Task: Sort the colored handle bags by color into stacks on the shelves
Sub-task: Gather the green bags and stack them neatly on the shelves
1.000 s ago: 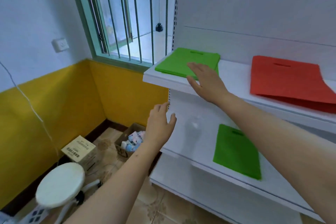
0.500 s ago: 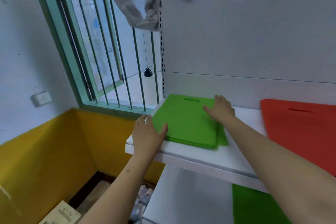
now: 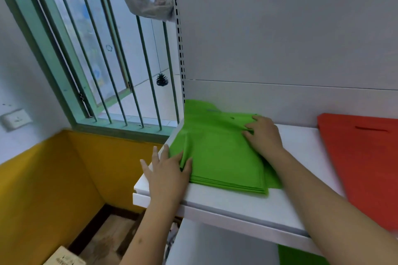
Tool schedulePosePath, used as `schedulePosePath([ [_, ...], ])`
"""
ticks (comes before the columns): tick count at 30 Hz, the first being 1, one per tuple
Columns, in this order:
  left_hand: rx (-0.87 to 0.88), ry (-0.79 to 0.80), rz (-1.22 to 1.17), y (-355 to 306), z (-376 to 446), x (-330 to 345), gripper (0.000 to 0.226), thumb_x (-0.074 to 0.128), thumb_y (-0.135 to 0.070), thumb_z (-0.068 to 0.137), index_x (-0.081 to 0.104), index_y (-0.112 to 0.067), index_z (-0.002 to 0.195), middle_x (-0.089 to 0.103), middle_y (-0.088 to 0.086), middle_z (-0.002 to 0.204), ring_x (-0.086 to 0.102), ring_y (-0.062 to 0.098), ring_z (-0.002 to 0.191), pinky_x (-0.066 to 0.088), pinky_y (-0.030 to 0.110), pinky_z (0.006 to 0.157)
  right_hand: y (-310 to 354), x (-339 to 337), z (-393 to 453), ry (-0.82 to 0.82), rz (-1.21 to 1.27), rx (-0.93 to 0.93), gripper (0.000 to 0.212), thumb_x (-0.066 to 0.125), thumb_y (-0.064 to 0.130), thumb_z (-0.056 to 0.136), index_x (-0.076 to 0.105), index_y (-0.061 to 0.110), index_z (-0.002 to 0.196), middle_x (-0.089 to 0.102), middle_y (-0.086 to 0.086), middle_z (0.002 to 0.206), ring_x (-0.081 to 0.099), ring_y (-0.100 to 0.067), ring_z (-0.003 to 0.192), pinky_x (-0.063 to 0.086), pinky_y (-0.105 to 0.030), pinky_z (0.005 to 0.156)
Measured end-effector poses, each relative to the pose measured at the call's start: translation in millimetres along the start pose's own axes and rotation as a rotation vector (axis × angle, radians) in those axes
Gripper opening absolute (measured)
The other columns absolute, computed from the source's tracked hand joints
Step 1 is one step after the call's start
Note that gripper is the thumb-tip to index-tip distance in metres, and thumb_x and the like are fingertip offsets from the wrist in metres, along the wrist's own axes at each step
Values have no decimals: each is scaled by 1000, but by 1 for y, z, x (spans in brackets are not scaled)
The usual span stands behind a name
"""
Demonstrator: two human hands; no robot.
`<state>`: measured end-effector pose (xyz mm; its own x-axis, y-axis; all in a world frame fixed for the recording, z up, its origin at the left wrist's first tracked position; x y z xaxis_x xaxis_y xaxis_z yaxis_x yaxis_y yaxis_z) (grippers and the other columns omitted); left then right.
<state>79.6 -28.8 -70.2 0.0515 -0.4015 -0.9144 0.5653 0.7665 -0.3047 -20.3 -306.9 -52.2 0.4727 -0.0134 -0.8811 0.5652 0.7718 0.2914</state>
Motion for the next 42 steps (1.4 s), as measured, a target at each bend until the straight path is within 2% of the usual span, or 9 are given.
schedulePosePath([
  [4, 72, -164, -230, -4, -2, -16, 32, 52, -32, 99, 65, -22, 127, 44, 4, 150, 33, 25, 143, 15, 46, 120, 8, -12, -1, -92, 226, -48, 28, 54, 33, 96, 70, 19, 115, 58, -3, 130, 54, -26, 116, 46, -36, 91],
  [8, 54, -163, -838, -3, -3, -35, 37, 53, -18, 99, 57, -29, 135, 64, -11, 123, 59, 5, 110, 50, 23, 90, 6, -27, -2, -138, 431, -29, 29, 49, 32, 99, 70, 14, 106, 70, -9, 100, 61, -27, 93, 49, -35, 80],
  [12, -113, -40, -1282, 0, 8, -36, 52, 62, -16, 94, 51, -44, 137, 57, -18, 127, 63, 5, 107, 56, 31, 88, 0, -33, -3, -148, 641, 45, 26, 60, 26, 95, 71, 12, 113, 73, -7, 104, 65, -23, 98, 49, -30, 87],
  [15, -263, -2, -1518, 4, 12, -32, 33, 63, -19, 93, 64, -39, 120, 68, -4, 120, 70, 16, 102, 57, 38, 88, -7, -34, -1, -182, 866, 114, 35, 68, 38, 88, 72, 14, 113, 73, 1, 109, 66, -11, 103, 50, -33, 96],
  [22, -294, -160, -1318, 25, -3, -35, 38, 66, -5, 89, 68, -30, 118, 66, -14, 106, 66, 9, 96, 56, 26, 79, -30, -25, -2, -295, 1076, 322, 15, 77, 21, 80, 76, 23, 95, 74, 2, 91, 70, -14, 91, 53, -42, 94],
  [29, -341, -257, -1286, 43, -31, -39, 28, 69, -22, 90, 70, -27, 117, 69, -11, 111, 67, 10, 101, 55, 32, 91, -10, -8, 9, -39, 1346, 364, 68, 60, -12, 84, 37, 3, 146, 55, -6, 134, 60, -22, 112, 52, -38, 94],
  [33, -348, -374, -1230, 57, -53, -54, 29, 66, -20, 92, 68, -27, 120, 65, -16, 108, 62, -14, 84, 54, 12, 75, 4, -18, 5, 9, 1286, 275, 32, 59, -9, 87, 65, 8, 114, 70, -11, 103, 66, -26, 92, 53, -42, 93],
  [38, -369, -373, -1106, 84, -87, -63, 58, 73, -22, 87, 50, -38, 138, 52, 3, 132, 57, 15, 116, 52, 38, 96, 24, -47, -17, 3, 1133, 166, 16, 67, 7, 88, 68, 22, 84, 70, 0, 89, 65, -16, 82, 54, -32, 78],
  [42, -374, -329, -1174, 99, -124, -70, 25, 70, -18, 89, 64, -28, 110, 66, -4, 107, 64, 10, 90, 53, 26, 74, 39, -67, -53, -42, 1069, 125, 10, 68, 9, 88, 69, 18, 89, 69, -3, 89, 63, -10, 77, 48, -22, 65],
])
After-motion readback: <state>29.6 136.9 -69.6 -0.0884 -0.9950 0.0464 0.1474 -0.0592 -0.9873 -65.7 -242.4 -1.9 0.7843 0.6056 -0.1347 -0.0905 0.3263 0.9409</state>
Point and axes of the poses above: each hand's wrist, its own z-axis towards the middle knuckle, its own x-axis out of the palm, y = z × x, the point moved 7 cm from there along z, towards the middle knuckle
